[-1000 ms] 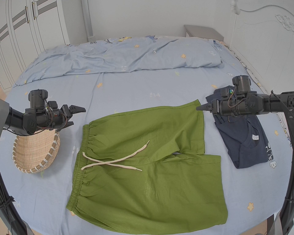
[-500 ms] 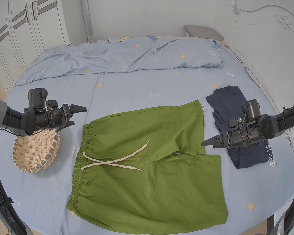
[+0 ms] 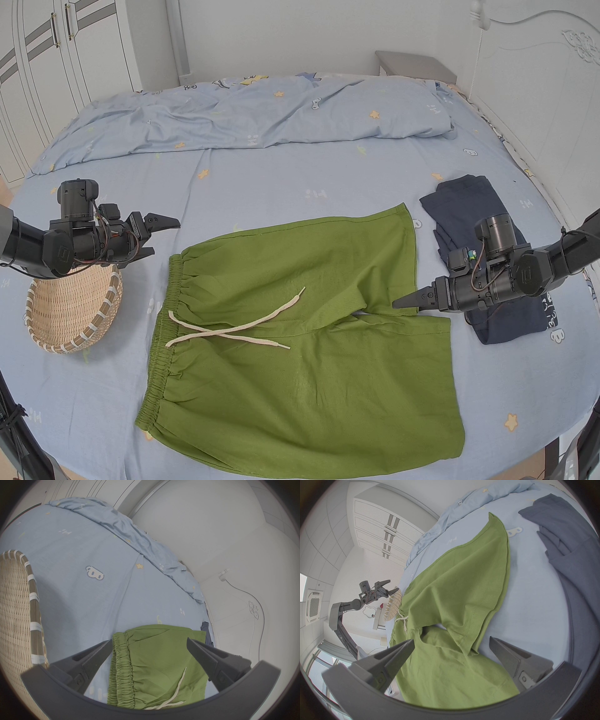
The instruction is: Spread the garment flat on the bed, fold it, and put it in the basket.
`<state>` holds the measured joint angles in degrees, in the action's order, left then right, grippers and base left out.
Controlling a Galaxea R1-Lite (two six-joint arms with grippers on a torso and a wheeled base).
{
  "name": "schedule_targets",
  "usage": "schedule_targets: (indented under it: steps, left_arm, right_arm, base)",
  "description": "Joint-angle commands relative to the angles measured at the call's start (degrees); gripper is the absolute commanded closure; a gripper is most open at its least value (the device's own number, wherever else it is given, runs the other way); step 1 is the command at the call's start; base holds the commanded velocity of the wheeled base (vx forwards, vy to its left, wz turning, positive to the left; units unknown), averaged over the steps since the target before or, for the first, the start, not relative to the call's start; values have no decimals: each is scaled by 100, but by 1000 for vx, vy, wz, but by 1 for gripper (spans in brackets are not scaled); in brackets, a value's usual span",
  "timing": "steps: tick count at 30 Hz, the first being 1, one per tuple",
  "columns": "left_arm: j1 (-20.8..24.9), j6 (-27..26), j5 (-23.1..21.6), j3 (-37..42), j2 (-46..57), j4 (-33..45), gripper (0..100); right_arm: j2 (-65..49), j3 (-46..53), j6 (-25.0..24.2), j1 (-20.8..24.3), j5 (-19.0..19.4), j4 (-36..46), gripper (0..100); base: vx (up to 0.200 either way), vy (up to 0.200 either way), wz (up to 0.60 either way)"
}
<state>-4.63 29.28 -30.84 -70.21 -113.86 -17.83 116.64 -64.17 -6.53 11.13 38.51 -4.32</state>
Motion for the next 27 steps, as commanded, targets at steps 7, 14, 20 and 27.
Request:
schedule_targets:
  steps: [7,14,20,27]
  left_arm:
    - [-3,-1,-1,-2,-5,-1,0]
    - [-3,7,-1,-2,-13,-1,0]
    - [-20,16,-1,-2,-22,-1,0]
    - [-29,16,-1,-2,-49,8,0]
  right_arm:
    - [342,-69,-296,47,7,-447,100]
    - [412,-34,-366,-14,16,-500,100]
    - [412,107,-366,-199,-1,-491,100]
    - [210,159,-366,-656,25,-447,100]
  base:
    - [0,0,0]
    - [0,0,0]
    - [0,0,0]
    - [0,0,0]
